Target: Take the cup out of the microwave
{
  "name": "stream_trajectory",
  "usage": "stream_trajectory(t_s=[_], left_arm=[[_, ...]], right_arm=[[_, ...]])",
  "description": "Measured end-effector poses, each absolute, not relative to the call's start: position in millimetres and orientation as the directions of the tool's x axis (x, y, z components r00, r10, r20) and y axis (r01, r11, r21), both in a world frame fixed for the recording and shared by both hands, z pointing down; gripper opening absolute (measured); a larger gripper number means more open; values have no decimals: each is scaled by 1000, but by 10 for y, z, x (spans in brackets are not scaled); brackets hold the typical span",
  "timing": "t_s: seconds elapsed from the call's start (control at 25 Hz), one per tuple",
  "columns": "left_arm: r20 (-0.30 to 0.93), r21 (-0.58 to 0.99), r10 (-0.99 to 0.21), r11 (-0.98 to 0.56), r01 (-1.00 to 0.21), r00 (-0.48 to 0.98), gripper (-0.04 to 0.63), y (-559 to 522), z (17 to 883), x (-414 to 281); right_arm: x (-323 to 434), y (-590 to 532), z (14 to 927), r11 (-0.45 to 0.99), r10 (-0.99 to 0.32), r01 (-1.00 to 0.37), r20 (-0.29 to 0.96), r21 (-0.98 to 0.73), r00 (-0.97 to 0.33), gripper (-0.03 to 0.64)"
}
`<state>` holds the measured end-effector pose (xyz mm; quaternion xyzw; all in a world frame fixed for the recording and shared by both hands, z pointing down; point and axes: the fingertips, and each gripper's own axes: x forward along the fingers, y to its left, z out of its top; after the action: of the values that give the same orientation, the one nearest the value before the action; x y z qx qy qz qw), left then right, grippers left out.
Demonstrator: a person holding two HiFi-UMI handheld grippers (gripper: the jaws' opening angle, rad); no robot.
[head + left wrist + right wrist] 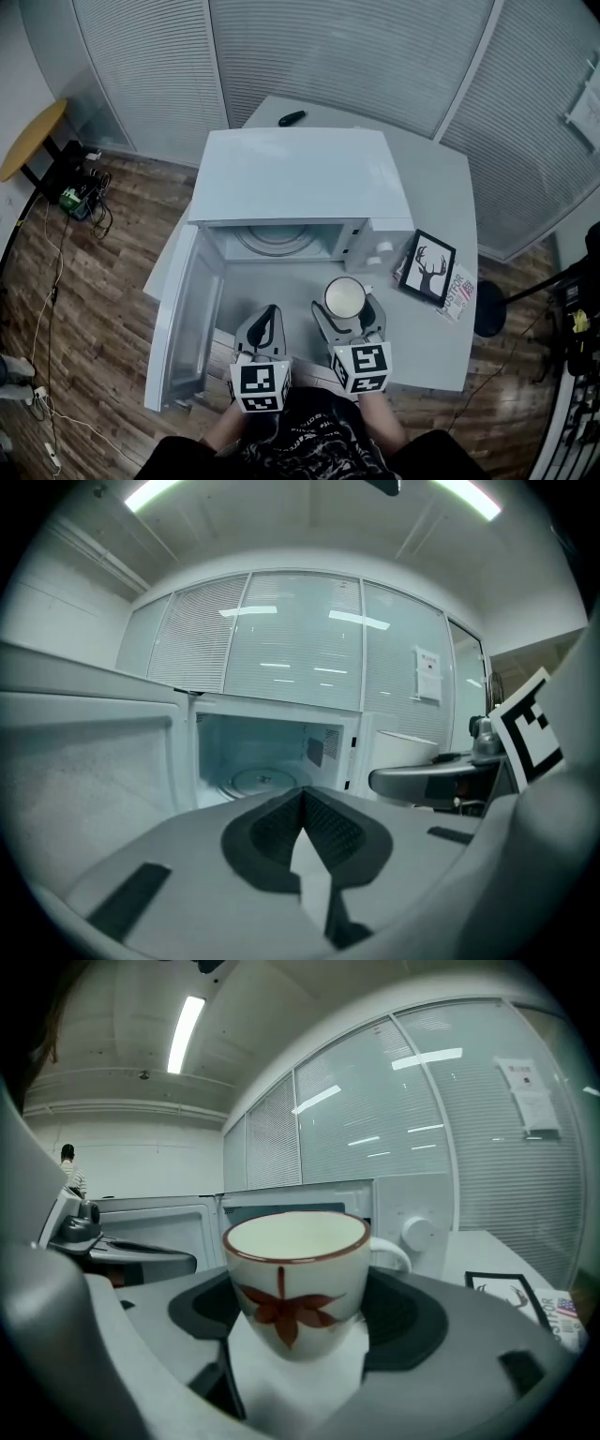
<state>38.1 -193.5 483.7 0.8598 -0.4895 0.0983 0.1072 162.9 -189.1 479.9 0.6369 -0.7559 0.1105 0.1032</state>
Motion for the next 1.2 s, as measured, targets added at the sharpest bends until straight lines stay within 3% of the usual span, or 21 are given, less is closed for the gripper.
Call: stream_trajectory(t_s=[1.2], left_arm=[[153, -1, -829, -544, -839, 538, 6, -1525, 4378, 667]], right_arm=[[2225, -1188, 4342, -7, -986, -1000, 166, 8, 8, 377]])
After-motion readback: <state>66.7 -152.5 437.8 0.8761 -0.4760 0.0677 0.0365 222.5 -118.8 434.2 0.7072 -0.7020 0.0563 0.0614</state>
